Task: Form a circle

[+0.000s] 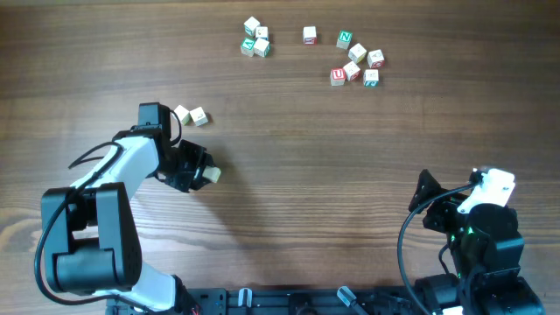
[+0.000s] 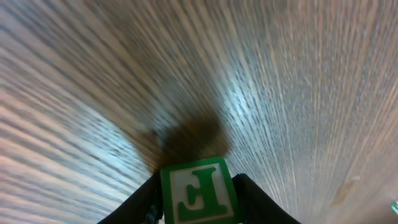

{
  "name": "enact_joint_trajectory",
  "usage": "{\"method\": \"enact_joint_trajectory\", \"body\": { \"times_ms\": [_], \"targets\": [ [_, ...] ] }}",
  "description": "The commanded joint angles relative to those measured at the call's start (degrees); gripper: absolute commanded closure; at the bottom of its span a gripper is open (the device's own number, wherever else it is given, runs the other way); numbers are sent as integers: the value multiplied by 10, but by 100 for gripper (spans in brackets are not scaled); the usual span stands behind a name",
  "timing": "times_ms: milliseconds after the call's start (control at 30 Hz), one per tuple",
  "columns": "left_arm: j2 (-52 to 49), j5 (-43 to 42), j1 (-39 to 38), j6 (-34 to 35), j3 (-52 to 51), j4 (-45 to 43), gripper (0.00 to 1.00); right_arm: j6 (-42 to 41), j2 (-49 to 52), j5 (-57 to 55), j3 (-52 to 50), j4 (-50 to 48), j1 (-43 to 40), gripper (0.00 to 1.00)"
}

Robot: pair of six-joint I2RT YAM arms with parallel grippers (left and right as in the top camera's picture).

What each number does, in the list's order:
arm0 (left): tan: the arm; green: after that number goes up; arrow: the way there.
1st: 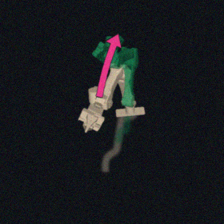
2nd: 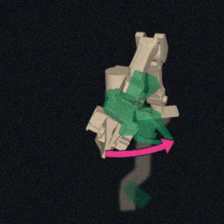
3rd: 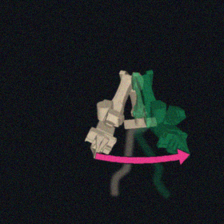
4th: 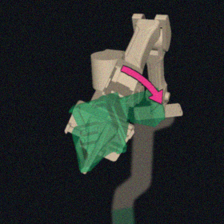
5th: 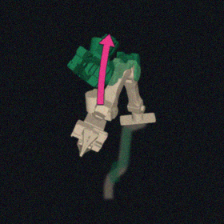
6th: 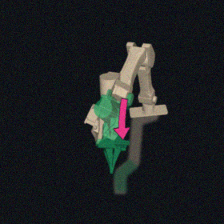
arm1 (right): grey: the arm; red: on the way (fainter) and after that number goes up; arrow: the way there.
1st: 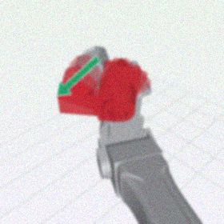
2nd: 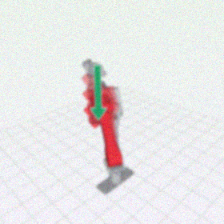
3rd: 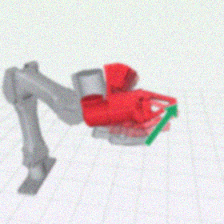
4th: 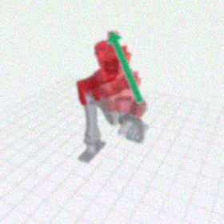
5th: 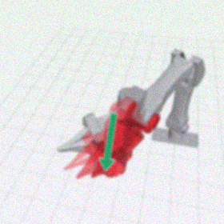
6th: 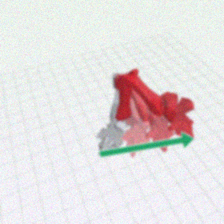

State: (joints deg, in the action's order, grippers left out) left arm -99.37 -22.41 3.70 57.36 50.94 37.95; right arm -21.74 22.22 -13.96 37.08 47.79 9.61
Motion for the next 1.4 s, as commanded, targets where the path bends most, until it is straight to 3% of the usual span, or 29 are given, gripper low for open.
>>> {"method": "enact_joint_trajectory", "body": {
  "times_ms": [0, 300, 600, 700, 733, 767, 800, 867, 1000, 1200, 1267, 1367],
  "targets": [
    [-8, 128, 1, -18, 3, 12, 68, 6, 2, 3, -2, -1, 1, 0],
    [-8, 210, 1, -36, 47, 21, 75, 6, 2, 3, -2, -1, 1, 0],
    [-8, 226, 1, 199, 47, -2, 71, 6, 2, 3, -2, -1, 1, 0],
    [-8, 227, 1, 266, 47, -32, 63, 6, 2, 3, -2, -1, 1, 0],
    [-8, 227, 1, 275, 47, -47, 45, 6, 2, 3, -2, -1, 1, 0],
    [-8, 227, 1, 275, 47, -45, 25, 6, 2, 3, -2, -1, 1, 0],
    [-8, 227, 0, 269, 47, -43, 13, 6, 2, 3, -2, -1, 1, 0],
    [-8, 228, 0, 264, 47, -37, 0, 6, 2, 3, -2, -1, 1, 0],
    [-4, 227, -2, 264, 47, -19, 0, 6, 2, 3, -2, -1, 1, 0],
    [59, 248, -13, 191, 47, 9, 0, 6, 2, 3, -2, -1, 1, 0],
    [94, 273, -13, 175, 47, 27, 5, 6, 2, 3, -2, -1, 1, 0],
    [145, 274, -14, -11, 47, -12, 9, 6, 2, 3, -2, -1, 1, 0]
  ]
}}
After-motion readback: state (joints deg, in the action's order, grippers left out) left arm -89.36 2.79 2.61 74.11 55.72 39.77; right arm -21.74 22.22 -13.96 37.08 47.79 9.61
